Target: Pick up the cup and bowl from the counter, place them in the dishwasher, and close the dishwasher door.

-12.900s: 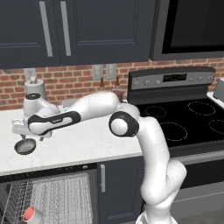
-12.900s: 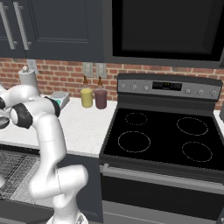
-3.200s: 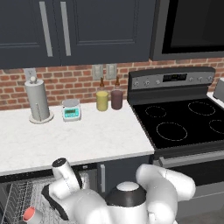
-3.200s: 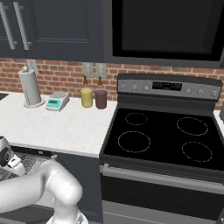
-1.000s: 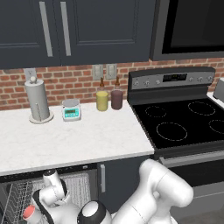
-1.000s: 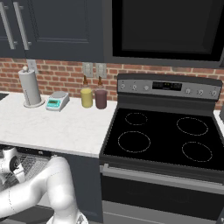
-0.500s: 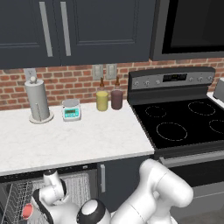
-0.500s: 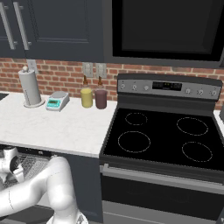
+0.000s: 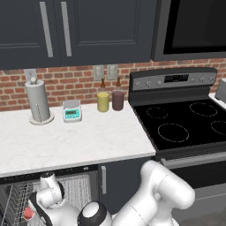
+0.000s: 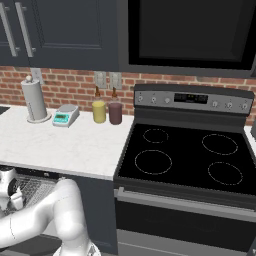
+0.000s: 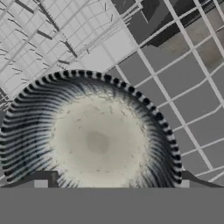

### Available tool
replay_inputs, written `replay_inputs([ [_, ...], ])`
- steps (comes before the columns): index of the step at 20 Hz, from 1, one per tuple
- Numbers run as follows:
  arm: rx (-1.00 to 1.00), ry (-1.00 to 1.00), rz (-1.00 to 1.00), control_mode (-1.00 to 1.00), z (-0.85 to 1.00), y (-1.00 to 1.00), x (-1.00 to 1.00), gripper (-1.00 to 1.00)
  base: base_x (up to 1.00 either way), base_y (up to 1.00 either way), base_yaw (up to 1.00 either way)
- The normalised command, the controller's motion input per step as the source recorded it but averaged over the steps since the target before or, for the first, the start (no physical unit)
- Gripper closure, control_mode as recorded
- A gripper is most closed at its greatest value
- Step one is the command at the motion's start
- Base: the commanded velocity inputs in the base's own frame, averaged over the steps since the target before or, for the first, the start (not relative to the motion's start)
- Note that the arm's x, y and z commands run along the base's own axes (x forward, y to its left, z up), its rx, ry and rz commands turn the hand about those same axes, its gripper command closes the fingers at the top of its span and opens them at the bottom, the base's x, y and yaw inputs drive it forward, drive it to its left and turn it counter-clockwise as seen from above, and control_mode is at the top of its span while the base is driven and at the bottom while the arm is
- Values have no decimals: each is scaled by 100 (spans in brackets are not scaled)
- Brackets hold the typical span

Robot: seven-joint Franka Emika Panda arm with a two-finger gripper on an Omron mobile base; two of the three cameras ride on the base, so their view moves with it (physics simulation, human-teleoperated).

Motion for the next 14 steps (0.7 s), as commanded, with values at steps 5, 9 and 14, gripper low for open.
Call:
replay_inputs([
  [5, -6, -1, -3, -100, 8, 4, -12, -100, 0, 0, 0],
  [9, -2, -9, -1, -100, 34, 0, -36, -100, 0, 0, 0],
  [14, 0, -19, 0, -100, 58, 0, -55, -100, 0, 0, 0],
])
